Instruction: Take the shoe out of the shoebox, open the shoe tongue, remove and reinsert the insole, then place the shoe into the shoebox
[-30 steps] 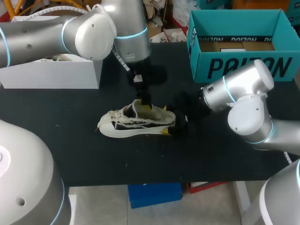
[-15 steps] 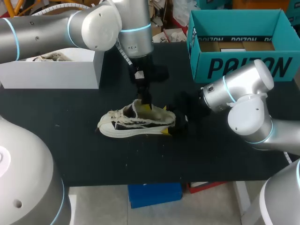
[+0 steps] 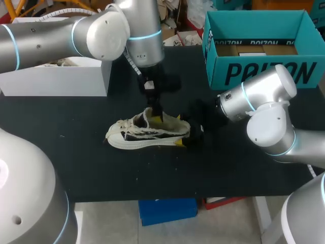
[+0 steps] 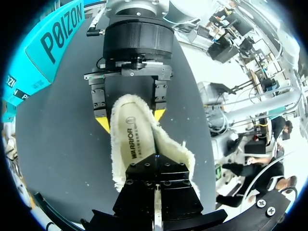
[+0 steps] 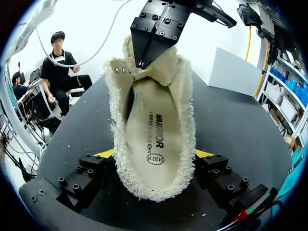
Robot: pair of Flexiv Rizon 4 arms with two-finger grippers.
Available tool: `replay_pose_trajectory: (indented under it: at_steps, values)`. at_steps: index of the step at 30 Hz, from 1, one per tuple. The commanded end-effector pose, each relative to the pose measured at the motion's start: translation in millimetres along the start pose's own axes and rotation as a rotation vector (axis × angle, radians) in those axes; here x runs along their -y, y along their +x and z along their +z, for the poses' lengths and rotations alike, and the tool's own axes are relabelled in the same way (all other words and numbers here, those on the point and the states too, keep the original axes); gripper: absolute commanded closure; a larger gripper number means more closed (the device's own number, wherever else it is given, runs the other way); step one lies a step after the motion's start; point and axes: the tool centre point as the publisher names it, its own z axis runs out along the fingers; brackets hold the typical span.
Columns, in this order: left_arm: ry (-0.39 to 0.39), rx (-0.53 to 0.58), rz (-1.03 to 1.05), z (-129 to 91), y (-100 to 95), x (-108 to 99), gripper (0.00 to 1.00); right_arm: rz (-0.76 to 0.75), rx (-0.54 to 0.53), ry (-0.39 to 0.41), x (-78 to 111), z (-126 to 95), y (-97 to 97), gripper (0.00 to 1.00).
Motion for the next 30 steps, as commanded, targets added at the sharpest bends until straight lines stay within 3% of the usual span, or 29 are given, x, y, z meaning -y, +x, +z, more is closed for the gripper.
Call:
replay_pose_trajectory:
  at_steps: [1,11,23,30]
  values:
    - [0.0,0.0,0.005,6,5.0,-3,1.0,0.001,0.001,0.002,1.0,3,0.4,1.0]
    - [-0.037,-0.017,-0.003,21,6.7,-5,1.0,0.001,0.001,0.002,1.0,3,0.4,1.0]
    - [-0.103,0.037,-0.04,42,3.8,-11,1.0,0.001,0.001,0.002,1.0,3,0.4,1.0]
    - [-0.092,0.049,-0.058,56,0.3,-14,1.0,0.001,0.001,0.002,1.0,3,0.4,1.0]
